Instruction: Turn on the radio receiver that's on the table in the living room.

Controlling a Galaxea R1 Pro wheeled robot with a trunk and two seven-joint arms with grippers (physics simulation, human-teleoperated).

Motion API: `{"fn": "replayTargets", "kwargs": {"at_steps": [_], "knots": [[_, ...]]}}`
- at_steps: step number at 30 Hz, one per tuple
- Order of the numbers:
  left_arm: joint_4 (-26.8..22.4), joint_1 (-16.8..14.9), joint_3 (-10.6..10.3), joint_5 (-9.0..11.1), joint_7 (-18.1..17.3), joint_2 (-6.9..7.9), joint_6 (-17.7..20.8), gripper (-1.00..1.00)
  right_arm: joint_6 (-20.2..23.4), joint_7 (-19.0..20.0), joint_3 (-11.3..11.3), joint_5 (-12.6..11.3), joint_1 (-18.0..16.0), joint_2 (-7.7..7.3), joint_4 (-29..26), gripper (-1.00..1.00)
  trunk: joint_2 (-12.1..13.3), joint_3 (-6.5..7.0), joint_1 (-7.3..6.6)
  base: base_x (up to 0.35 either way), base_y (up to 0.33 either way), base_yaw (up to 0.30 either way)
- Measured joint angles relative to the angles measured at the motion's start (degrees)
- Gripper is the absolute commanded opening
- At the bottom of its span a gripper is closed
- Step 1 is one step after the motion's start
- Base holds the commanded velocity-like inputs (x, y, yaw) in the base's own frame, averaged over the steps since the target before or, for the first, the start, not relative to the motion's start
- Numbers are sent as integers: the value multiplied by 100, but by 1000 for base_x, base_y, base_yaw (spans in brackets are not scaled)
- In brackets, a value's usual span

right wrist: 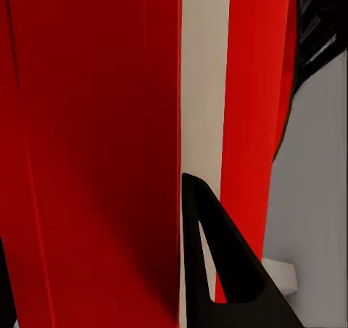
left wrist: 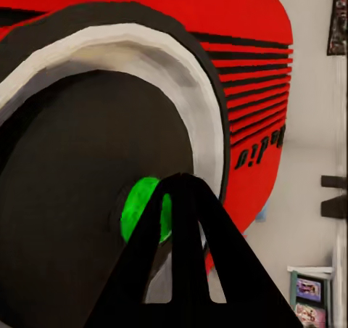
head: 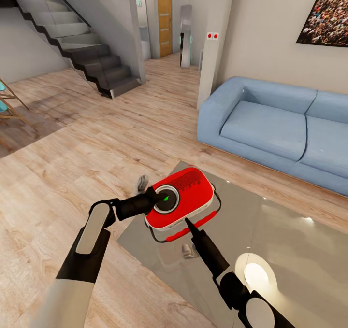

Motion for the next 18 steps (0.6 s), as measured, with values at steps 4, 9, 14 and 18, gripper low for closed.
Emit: {"fn": "replayTargets", "kwargs": {"at_steps": [4,9,14,18], "knots": [[-625,-8,-135,325,-67,-417,173,-100,2,50,5,20,1,-5,-288,-100,0,0,0,0,0,0],[-954,-228,-754,1303,-1026,-456,261,-100,5,66,3,6,0,-32,-280,-100,0,0,0,0,0,0],[-976,-317,-799,1378,-1324,-456,265,-100,10,151,-4,5,0,-49,-272,-100,0,0,0,0,0,0],[-994,-330,-802,1387,-1353,-456,266,-100,15,210,-8,6,0,-55,-267,-100,0,0,0,0,0,0]]}}
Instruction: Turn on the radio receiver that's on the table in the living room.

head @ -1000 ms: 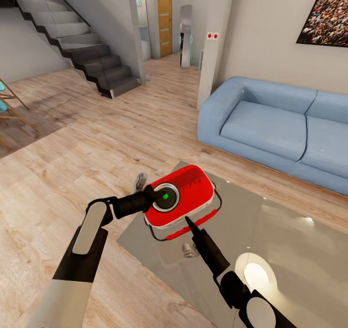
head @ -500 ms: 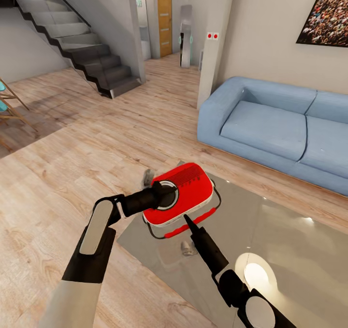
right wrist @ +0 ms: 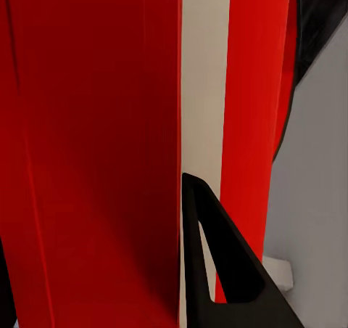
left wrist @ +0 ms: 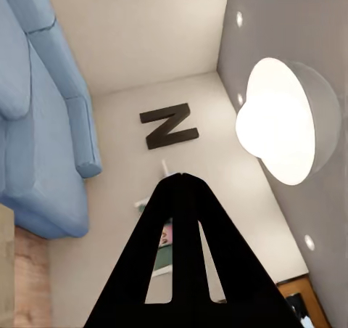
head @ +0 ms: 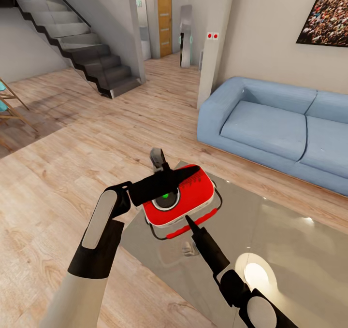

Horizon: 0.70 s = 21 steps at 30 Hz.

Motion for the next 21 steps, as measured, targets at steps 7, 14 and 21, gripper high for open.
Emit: {"fn": "replayTargets", "kwargs": {"at_steps": [7,14,21], "knots": [[4,-2,-5,1,-87,24,1,-100,-55,958,-596,-100,-228,4,-299,-100,0,1,1,0,0,0],[13,-2,16,-17,-71,79,-1,-100,21,2712,-1172,-1371,-1464,-38,-538,-100,0,1,0,0,0,0],[58,-2,306,-40,-41,494,-10,-100,343,3659,-1441,-3370,-2412,-779,-319,-100,1,0,0,0,0,0]]}}
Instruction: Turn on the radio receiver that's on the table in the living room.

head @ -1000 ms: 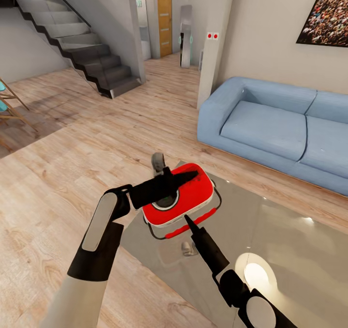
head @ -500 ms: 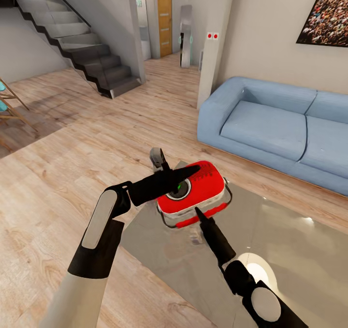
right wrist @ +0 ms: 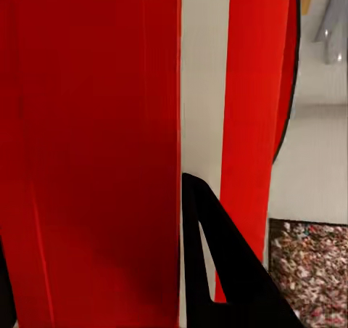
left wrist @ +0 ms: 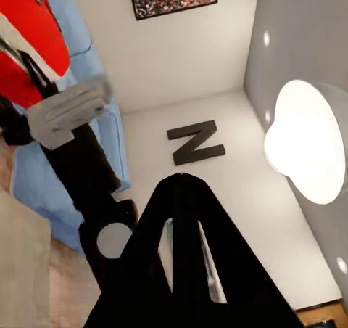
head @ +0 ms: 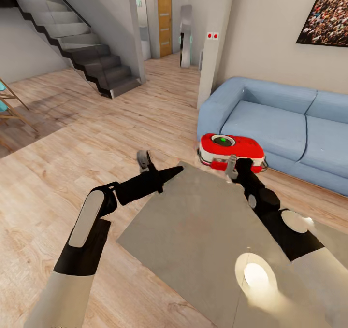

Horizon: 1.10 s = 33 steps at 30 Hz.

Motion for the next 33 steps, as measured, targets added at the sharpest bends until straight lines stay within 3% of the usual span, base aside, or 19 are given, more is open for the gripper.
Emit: {"fn": "replayTargets", "kwargs": {"at_steps": [2,4,7,8,9,10,12,14,17,23,33], "knots": [[21,1,156,-5,16,232,0,-100,409,369,-13,-1396,-344,-576,24,-100,0,0,0,0,0,0],[33,0,199,-7,119,317,0,-100,848,702,16,-2844,-539,-1048,-36,-100,-1,0,-1,0,0,0],[38,0,215,-9,454,336,5,-100,1410,1109,12,-3930,-673,-1400,-206,-100,-1,0,-1,0,0,0],[38,0,216,-8,532,337,6,-100,1563,1218,1,-4106,-748,-1452,-240,-100,-1,0,-1,0,0,0],[46,0,214,-10,637,342,8,-100,1997,1446,-2,-4477,-937,-1512,-274,-100,0,0,-1,0,0,0],[68,0,213,-11,679,349,8,-100,2441,1634,-4,-4677,-1083,-1549,-289,-100,-1,0,-1,0,0,0],[102,0,211,-38,706,353,9,-100,3185,1941,-1,-4871,-1180,-1602,-358,-100,-1,-1,-1,0,0,0],[125,-1,210,-187,718,351,7,-100,4174,2387,4,-5064,-1218,-1627,-437,-100,0,-1,0,0,0,0],[145,0,200,-389,721,335,2,-100,4823,2965,9,-5073,-1243,-1661,-507,-100,0,-1,-1,0,0,0],[150,-1,183,-454,692,333,0,-100,4823,3732,15,-5038,-1252,-1753,-956,-100,-1,0,-1,0,0,0],[136,-1,160,-454,722,320,0,-100,4823,3840,19,-5009,-1245,-1759,-997,-100,-1,0,0,0,0,0]]}}
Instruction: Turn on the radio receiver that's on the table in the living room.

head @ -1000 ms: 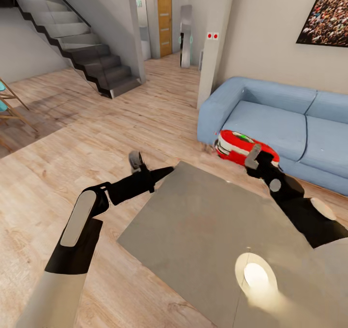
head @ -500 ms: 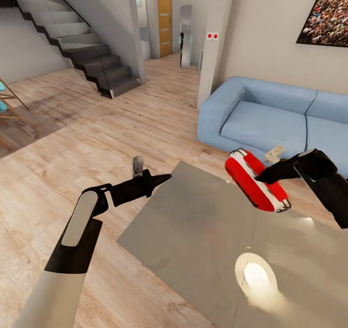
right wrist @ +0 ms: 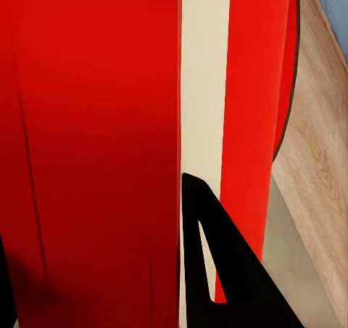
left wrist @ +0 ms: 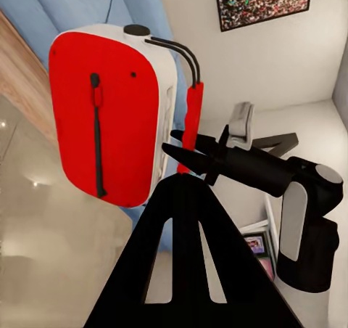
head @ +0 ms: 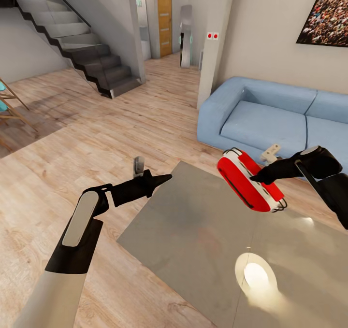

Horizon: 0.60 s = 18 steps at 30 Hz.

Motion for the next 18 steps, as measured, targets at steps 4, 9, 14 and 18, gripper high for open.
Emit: {"fn": "replayTargets", "kwargs": {"at_steps": [4,9,14,18], "knots": [[5,0,-1,0,3,-6,0,-100,0,3,2,-6,1,47,4,-100,0,0,0,0,0,0],[7,0,-8,-2,6,6,2,-100,0,3,6,-151,1,105,26,-100,0,0,0,0,0,0],[298,0,-9,-363,-6,113,9,-100,0,8,302,-531,6,315,600,-100,1,-1,1,0,0,0],[615,-1,-9,-597,-23,177,9,-100,0,1,563,-467,7,779,1726,-100,1,-1,1,0,0,0]]}}
